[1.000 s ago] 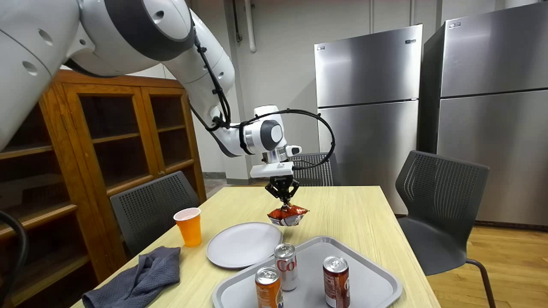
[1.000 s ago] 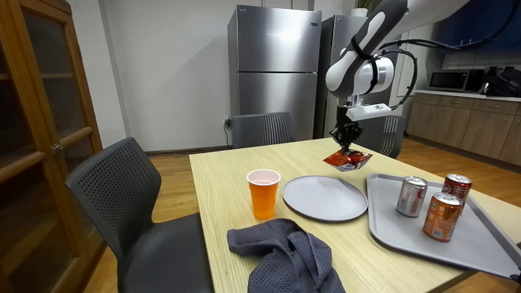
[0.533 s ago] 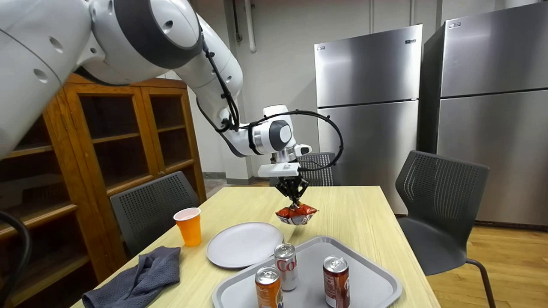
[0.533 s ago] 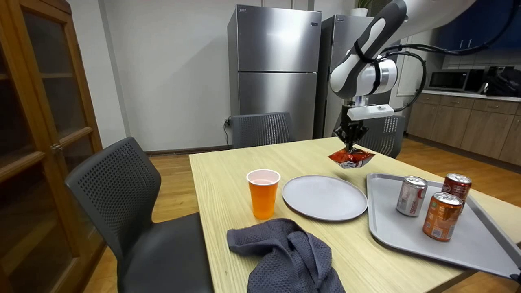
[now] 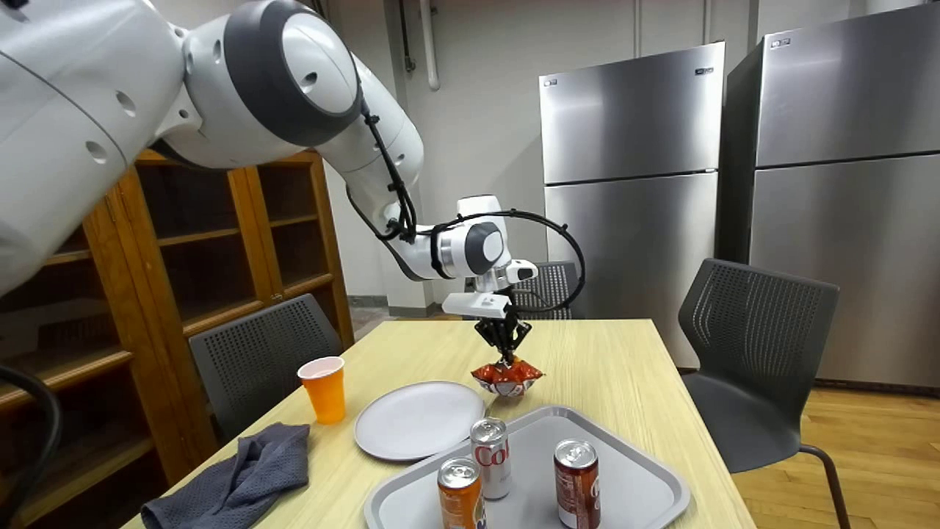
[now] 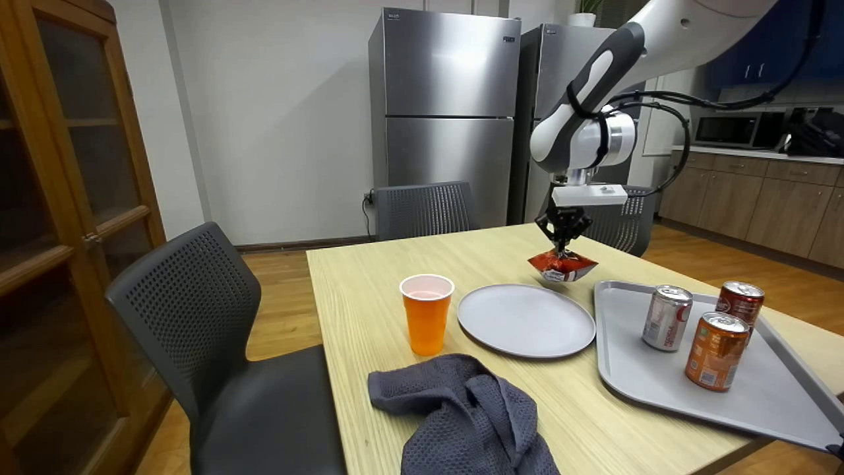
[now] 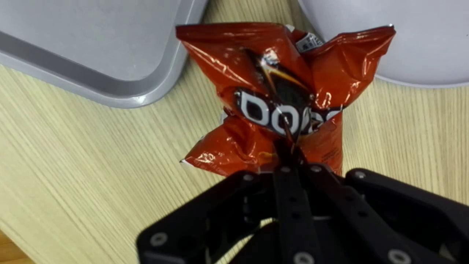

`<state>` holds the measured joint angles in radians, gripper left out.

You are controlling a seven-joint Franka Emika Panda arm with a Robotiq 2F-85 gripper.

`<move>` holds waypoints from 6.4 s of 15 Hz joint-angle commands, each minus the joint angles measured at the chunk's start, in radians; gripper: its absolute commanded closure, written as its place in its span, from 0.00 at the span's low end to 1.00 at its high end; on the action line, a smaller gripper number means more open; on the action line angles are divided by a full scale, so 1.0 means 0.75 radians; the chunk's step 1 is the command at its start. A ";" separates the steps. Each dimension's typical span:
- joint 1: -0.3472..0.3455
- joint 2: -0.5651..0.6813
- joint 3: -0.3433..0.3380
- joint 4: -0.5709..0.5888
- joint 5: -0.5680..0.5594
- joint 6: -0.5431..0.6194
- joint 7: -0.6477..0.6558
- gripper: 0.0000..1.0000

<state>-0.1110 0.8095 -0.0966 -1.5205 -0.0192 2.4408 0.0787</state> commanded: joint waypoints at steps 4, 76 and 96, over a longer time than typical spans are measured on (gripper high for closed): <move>0.015 0.066 -0.026 0.076 0.018 0.031 0.102 1.00; -0.115 -0.776 -0.045 -0.873 0.036 0.304 -0.284 0.00; -0.124 -0.898 -0.040 -1.055 0.060 0.356 -0.358 0.00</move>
<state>-0.1915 0.2277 -0.1313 -2.2186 0.0178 2.6825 -0.1362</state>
